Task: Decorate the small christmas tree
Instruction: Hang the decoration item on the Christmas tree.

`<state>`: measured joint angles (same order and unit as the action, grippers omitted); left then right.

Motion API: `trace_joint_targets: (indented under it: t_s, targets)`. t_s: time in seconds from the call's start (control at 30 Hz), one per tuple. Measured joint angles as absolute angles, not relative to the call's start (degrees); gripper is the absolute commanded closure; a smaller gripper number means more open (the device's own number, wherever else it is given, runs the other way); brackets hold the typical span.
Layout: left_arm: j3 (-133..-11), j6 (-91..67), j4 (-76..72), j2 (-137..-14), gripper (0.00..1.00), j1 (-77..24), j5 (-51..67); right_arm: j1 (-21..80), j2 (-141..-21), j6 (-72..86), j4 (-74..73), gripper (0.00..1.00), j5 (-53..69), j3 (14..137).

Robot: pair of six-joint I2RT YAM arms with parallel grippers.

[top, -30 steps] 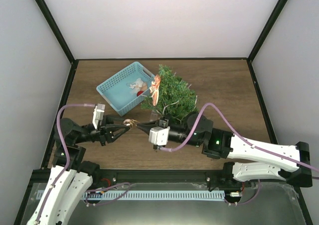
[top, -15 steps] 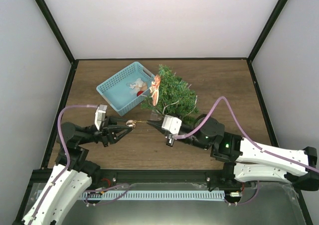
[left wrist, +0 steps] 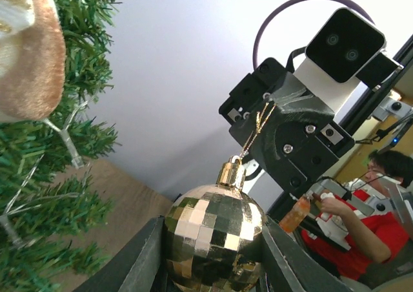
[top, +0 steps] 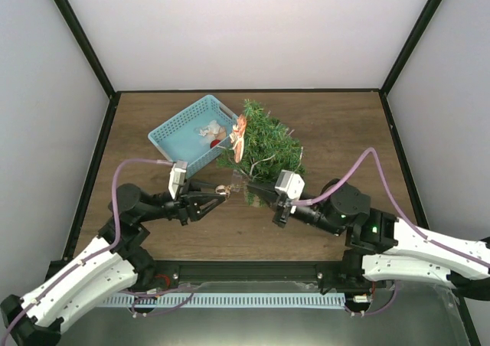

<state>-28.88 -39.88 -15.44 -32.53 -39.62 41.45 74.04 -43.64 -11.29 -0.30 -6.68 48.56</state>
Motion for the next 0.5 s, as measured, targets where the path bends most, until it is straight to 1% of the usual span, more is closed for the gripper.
trace_joint_targets:
  t_s: [0.27,0.5]
  targets:
    - [-33.26,-36.91,-18.98,-40.56,0.69,-49.19,30.00,74.06,-38.72,-9.56,-5.02,0.99,-10.92,48.69]
    - [-41.21,-32.18,-19.44,-51.16,0.68,-56.14,22.13,74.08,-39.13,-9.45,-9.56,0.99,-15.86,52.88]
